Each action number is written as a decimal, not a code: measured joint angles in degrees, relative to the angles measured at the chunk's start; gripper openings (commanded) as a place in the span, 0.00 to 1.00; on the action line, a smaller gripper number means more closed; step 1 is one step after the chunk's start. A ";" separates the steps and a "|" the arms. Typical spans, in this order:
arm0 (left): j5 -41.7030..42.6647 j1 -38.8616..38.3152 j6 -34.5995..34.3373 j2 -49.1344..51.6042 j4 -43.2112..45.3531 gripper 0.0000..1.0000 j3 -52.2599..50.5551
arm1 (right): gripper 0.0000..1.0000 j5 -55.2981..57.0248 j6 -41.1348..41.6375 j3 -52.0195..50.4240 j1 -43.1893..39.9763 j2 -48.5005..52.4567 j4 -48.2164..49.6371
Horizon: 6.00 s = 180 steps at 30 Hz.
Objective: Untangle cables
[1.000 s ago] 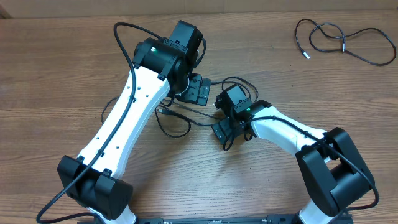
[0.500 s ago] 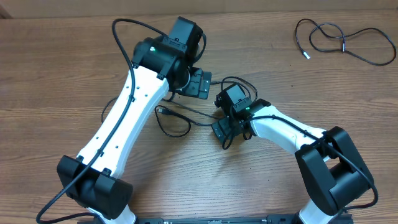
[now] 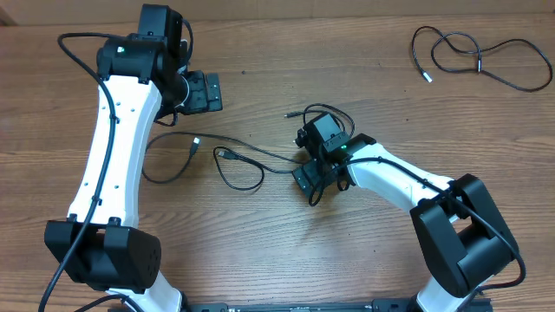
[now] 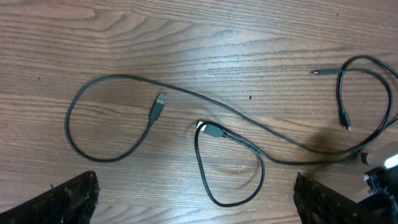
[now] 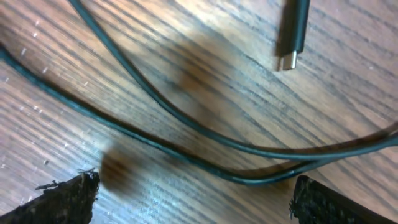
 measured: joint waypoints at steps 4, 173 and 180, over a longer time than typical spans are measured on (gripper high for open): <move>0.20 -0.07 1.49 0.00 0.00 1.00 0.00 | 1.00 0.20 -1.88 3.13 0.00 0.02 -3.67; 0.42 -0.07 1.88 0.00 0.68 1.00 0.00 | 0.42 -8.59 -33.53 6.08 -0.02 4.66 -0.72; 0.42 -0.07 1.88 0.00 0.68 1.00 0.00 | 0.04 -8.61 -33.31 5.99 -0.22 5.53 -0.63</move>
